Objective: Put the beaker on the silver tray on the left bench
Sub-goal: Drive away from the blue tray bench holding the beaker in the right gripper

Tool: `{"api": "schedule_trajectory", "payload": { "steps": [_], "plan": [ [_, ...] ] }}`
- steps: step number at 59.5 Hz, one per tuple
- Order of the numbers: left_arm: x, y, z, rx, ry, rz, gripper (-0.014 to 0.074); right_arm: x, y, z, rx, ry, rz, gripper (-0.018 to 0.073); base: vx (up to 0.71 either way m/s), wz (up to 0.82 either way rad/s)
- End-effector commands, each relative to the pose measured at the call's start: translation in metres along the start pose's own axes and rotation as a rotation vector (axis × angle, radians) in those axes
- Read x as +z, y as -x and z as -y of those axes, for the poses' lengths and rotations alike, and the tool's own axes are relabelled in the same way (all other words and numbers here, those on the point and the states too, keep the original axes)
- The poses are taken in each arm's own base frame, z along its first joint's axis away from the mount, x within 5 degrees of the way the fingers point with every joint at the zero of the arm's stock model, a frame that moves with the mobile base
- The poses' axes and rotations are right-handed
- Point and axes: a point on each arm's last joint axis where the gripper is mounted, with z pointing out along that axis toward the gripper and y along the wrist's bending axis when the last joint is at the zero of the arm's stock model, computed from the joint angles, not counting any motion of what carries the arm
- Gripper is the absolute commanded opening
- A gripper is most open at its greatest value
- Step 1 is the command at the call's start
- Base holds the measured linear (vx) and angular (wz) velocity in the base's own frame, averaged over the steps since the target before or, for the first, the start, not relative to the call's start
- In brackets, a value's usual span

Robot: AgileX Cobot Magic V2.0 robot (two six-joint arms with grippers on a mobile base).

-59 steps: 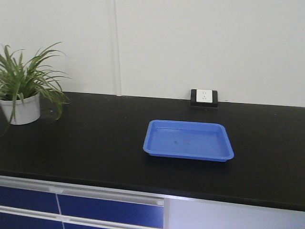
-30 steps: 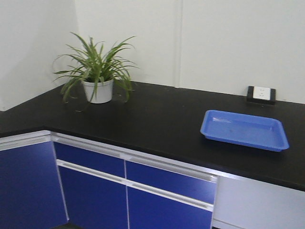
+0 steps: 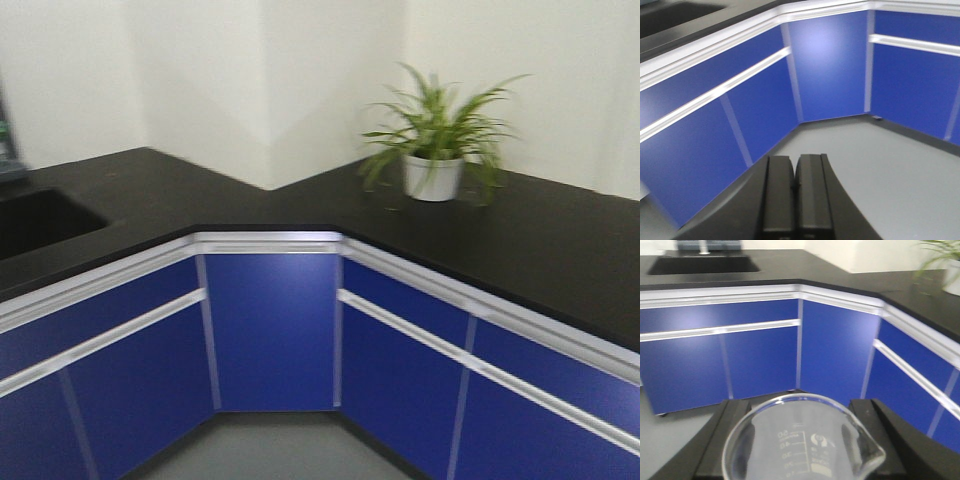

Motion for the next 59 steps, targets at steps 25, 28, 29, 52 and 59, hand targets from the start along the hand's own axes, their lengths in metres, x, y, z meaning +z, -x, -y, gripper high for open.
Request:
{"api": "schedule_trajectory", "payload": {
  "steps": [25,28,29,52,59],
  "plan": [
    [0.0016,0.0008,0.0008,-0.002,-0.008,0.063,0.0001,-0.0003,0.0167,-0.0023,-0.002,0.027,0.099,-0.0011,-0.15,0.64],
    [0.0016,0.0008,0.0008,-0.002,-0.008,0.063,0.0001,-0.0003,0.0168,-0.0023,-0.002,0.027,0.1,-0.0011,-0.08,0.57],
    [0.0016,0.0008,0.0008,-0.002,-0.008,0.063,0.0001,-0.0003,0.0168,-0.0023,-0.002,0.027,0.1,-0.0011,-0.07,0.57],
    [0.0016,0.0008,0.0008,-0.002,-0.008,0.063,0.0001,-0.0003,0.0168,-0.0023,-0.002,0.027,0.1,-0.0011,-0.01,0.54],
    [0.0016,0.0008,0.0008,-0.002,-0.008,0.063,0.0001,-0.0003,0.0168,-0.0023,-0.002,0.027,0.1,-0.0011,0.05,0.5]
  ]
}}
